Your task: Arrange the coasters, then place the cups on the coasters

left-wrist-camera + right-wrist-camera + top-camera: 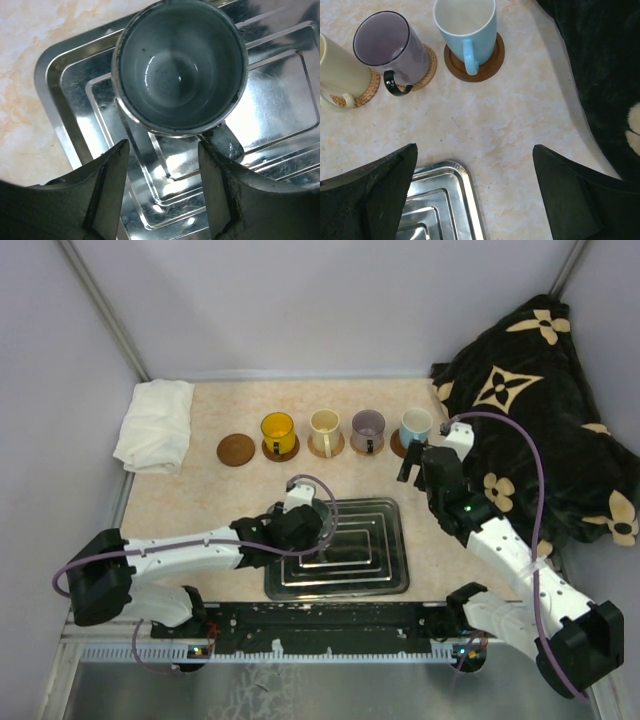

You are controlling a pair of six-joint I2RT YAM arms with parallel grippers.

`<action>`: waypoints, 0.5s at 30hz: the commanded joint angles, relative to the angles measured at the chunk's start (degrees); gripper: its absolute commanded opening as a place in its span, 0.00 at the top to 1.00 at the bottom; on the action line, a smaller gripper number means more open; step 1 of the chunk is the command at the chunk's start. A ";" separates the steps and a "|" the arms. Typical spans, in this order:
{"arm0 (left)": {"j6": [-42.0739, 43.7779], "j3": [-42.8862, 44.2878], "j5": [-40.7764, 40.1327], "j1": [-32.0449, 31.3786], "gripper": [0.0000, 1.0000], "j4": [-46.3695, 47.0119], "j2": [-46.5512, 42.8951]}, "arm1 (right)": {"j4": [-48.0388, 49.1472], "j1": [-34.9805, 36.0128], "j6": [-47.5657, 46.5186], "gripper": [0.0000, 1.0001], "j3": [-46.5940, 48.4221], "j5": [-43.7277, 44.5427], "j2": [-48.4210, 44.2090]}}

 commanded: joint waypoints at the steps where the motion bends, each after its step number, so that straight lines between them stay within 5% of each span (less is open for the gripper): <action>1: -0.66 3.46 2.61 -1.04 0.37 1.12 3.09 | 2.45 0.20 -0.43 0.01 0.17 0.18 -1.20; 8: -4.79 4.90 2.62 -2.83 0.37 -2.64 3.29 | 1.54 0.28 0.12 0.07 -0.80 -3.33 -1.15; 15: -8.50 3.25 -0.61 -3.32 0.37 -6.08 1.05 | -1.27 3.65 1.36 0.53 -4.90 -7.04 -1.61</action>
